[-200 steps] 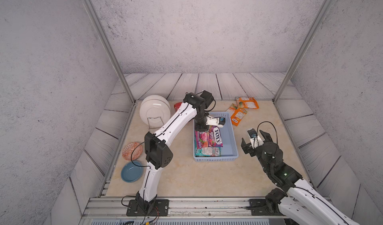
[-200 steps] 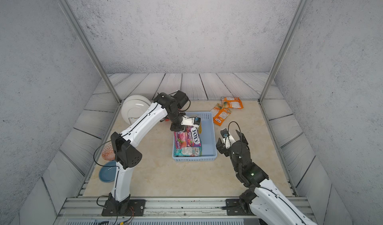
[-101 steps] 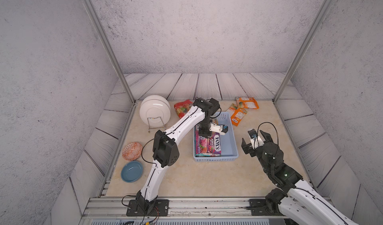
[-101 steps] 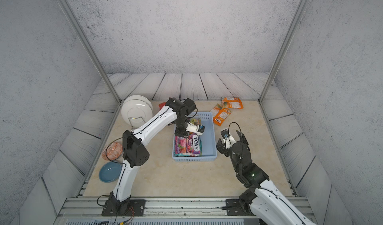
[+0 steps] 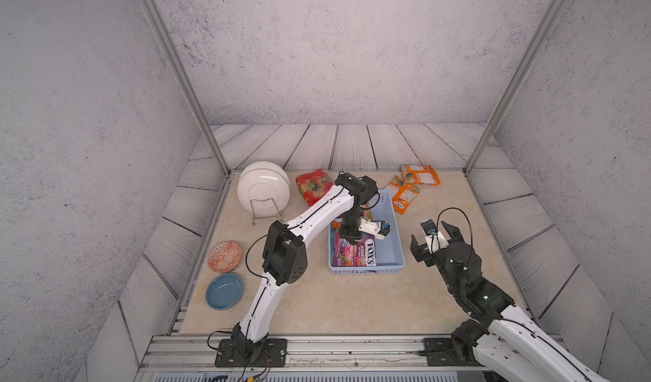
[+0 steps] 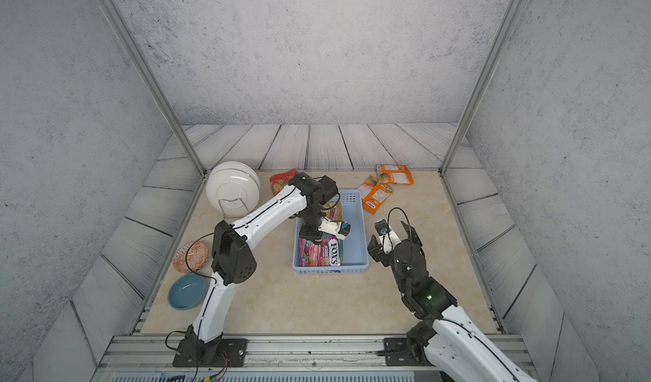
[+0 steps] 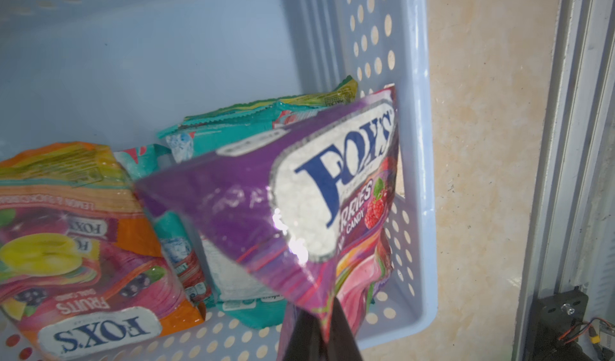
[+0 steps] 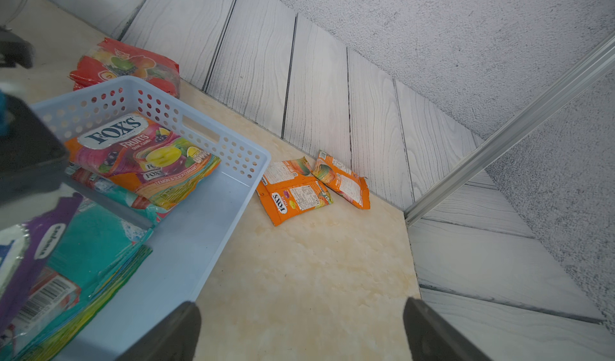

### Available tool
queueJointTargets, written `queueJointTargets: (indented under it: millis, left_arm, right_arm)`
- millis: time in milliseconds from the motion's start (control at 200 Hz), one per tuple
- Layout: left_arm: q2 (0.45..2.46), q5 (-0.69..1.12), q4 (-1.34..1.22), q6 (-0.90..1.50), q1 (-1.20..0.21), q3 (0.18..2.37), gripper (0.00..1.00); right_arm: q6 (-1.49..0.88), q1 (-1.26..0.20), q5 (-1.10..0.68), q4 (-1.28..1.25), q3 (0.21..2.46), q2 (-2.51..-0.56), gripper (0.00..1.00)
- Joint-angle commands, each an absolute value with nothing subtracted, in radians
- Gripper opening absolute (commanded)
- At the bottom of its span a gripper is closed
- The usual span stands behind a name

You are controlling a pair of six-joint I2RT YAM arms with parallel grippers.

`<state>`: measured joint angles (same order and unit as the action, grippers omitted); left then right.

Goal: Put the candies in the basket
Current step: Place the candy in the basket.

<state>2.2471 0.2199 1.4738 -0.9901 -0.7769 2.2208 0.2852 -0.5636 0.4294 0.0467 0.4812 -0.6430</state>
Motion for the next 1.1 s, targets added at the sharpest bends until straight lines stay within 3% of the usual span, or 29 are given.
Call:
queueJointTargets:
  millis: [0,345,585,1091]
  left_arm:
    - [2.238,0.248,1.509,-0.987,-0.784,2.206,0.12]
    - [2.166,0.218,1.394,-0.97,-0.784,2.149,0.74]
    - [2.137,0.254,1.387,-0.947,-0.785,2.161,0.81]
    - [2.169,0.347,1.231,-0.931,-0.789,1.958,0.8]
  right_arm:
    - [0.289,-0.56,0.448,0.018,0.47,-0.635,0.99]
    - [0.282,-0.561,0.419,0.026,0.478,-0.634,0.99]
    - [0.283,-0.561,0.422,0.025,0.475,-0.633,0.99]
    - [0.277,-0.562,0.423,0.024,0.472,-0.624,0.99]
